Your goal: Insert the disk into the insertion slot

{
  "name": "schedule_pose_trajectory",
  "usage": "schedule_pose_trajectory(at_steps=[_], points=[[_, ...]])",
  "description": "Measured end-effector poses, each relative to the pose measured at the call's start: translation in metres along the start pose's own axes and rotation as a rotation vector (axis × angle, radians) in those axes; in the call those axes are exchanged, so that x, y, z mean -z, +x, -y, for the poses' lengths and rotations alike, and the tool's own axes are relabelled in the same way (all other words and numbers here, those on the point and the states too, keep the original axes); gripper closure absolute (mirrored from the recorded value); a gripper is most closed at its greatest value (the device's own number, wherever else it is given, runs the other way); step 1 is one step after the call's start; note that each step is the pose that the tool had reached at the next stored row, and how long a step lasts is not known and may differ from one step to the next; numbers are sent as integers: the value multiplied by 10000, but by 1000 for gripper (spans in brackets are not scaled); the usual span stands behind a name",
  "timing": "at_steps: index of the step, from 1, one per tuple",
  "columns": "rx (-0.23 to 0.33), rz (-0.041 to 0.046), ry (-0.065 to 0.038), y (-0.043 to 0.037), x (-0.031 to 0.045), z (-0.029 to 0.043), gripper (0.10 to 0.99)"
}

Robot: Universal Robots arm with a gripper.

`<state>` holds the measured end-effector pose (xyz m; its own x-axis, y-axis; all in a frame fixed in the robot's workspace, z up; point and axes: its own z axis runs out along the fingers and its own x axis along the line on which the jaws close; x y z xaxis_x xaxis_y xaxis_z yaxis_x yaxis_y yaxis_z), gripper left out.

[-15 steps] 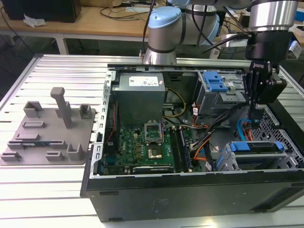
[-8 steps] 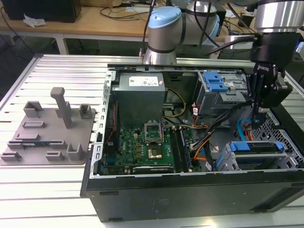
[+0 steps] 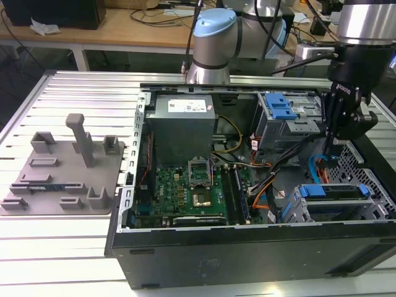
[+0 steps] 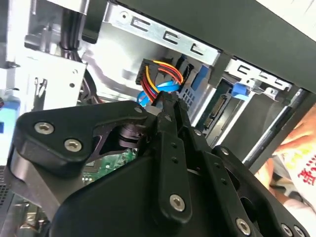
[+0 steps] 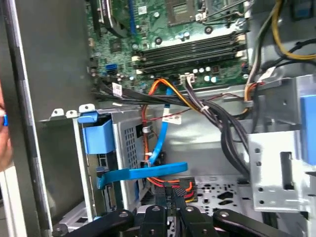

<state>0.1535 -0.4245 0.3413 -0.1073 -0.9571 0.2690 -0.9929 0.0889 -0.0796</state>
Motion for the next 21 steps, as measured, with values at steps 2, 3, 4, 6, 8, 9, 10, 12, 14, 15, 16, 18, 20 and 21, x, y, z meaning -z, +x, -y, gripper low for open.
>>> schedule_pose_trajectory(at_steps=[2,3,4,6,8,9,10,12,14,15,16,18,20,21], points=[[-9,152,-17,80,29,10,918],[-10,179,-20,107,29,13,918],[-11,217,-25,147,24,17,918],[-14,280,-34,219,17,24,918],[-17,346,-43,285,11,31,918],[-18,377,-47,312,9,34,918],[-21,438,-56,359,4,39,918],[-29,588,-74,439,-9,47,918],[-35,709,-88,497,-20,52,918],[-40,819,-101,547,-32,57,918],[-45,911,-112,581,-42,60,918],[-42,914,-116,584,-43,60,918],[-39,915,-116,584,-43,60,918],[-38,914,-115,584,-43,60,918]])
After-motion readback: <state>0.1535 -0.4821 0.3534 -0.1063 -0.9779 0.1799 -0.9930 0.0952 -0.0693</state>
